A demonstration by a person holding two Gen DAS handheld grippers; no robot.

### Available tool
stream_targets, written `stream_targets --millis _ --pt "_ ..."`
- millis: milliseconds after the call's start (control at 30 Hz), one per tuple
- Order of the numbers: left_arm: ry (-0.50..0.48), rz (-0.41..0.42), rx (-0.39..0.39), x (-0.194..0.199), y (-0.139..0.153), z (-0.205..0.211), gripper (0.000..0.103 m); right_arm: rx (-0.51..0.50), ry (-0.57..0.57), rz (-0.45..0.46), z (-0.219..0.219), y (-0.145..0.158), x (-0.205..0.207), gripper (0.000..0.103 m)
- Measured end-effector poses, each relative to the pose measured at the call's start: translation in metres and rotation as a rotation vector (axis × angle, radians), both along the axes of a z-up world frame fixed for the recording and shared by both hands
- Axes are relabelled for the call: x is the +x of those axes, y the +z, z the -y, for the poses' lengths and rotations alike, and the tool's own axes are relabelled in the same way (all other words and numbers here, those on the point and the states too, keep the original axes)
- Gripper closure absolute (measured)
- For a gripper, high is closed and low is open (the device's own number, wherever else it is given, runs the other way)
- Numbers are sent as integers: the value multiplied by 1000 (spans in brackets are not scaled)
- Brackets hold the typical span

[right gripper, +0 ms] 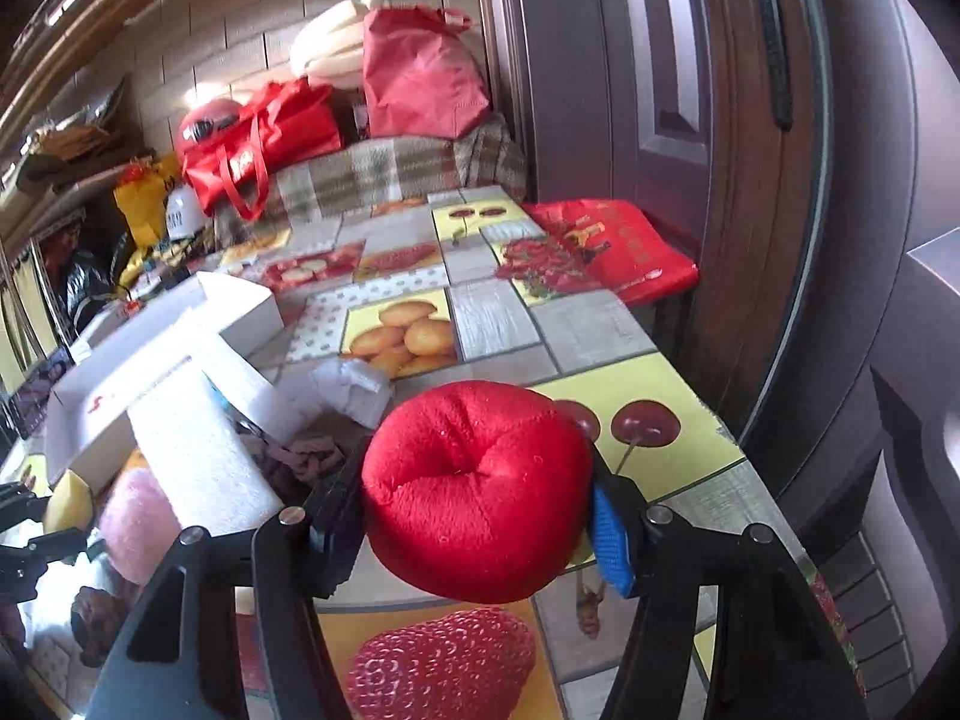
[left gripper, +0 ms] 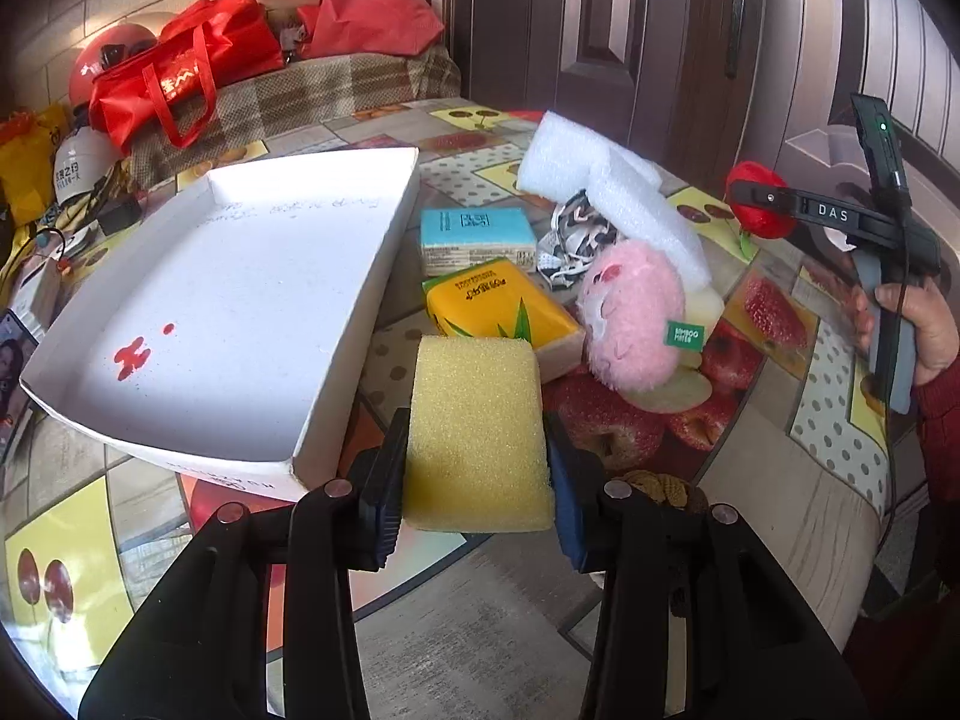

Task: Organize soft objects
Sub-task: 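Carry the sponge and plush apple over the white tray with both tools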

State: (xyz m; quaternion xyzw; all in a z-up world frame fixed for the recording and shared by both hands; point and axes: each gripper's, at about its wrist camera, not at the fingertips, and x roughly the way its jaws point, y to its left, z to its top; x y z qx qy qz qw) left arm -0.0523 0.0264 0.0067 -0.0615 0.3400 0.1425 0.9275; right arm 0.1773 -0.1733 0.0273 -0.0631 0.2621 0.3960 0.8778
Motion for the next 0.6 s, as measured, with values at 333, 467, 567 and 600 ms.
stream_targets --millis 333,467,567,600 --pt "256 292 196 -62 32 -15 63 274 30 226 5 23 -81 39" --pt "326 322 190 -78 34 -29 62 272 77 192 -12 18 -90 39" --pt "352 326 176 -81 33 -31 62 287 112 187 -19 18 -99 39" --pt "354 327 178 -82 33 -32 62 286 129 175 -23 16 -103 39"
